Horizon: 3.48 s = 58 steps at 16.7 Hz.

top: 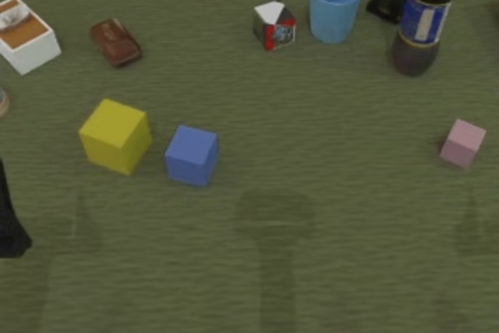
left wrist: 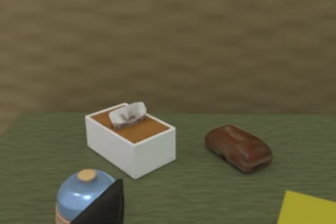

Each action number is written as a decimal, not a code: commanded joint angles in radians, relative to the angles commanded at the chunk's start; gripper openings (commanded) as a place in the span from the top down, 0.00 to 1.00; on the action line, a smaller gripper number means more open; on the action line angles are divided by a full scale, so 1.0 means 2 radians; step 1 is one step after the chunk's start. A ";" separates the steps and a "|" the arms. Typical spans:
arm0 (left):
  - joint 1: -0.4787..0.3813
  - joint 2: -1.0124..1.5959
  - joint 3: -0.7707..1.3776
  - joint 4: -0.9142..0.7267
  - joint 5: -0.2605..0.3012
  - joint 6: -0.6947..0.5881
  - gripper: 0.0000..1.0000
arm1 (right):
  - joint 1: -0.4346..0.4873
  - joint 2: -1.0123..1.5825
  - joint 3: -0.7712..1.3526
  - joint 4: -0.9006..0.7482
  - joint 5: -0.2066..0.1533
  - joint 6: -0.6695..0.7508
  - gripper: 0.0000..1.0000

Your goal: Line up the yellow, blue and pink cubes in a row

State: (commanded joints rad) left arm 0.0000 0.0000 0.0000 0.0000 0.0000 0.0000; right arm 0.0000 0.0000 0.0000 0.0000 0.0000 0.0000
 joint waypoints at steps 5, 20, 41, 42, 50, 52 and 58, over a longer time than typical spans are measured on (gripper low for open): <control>0.000 0.000 0.000 0.000 0.000 0.000 0.00 | 0.003 0.031 0.031 -0.021 -0.001 -0.017 0.00; 0.000 0.000 0.000 0.000 0.000 0.000 0.00 | 0.036 0.756 0.598 -0.405 0.002 -0.305 0.00; 0.000 0.000 0.000 0.000 0.000 0.000 0.00 | 0.053 1.115 0.854 -0.524 0.002 -0.449 0.00; 0.000 0.000 0.000 0.000 0.000 0.000 0.00 | 0.053 1.123 0.841 -0.501 0.002 -0.449 0.00; 0.000 0.000 0.000 0.000 0.000 0.000 0.00 | 0.054 1.150 0.800 -0.435 0.002 -0.448 0.00; 0.000 0.000 0.000 0.000 0.000 0.000 0.00 | 0.054 1.150 0.800 -0.435 0.002 -0.448 0.15; 0.000 0.000 0.000 0.000 0.000 0.000 0.00 | 0.054 1.150 0.800 -0.435 0.002 -0.448 0.60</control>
State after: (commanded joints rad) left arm 0.0000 0.0000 0.0000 0.0000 0.0000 0.0000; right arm 0.1078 2.3007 1.5998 -0.8699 0.0041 -0.8959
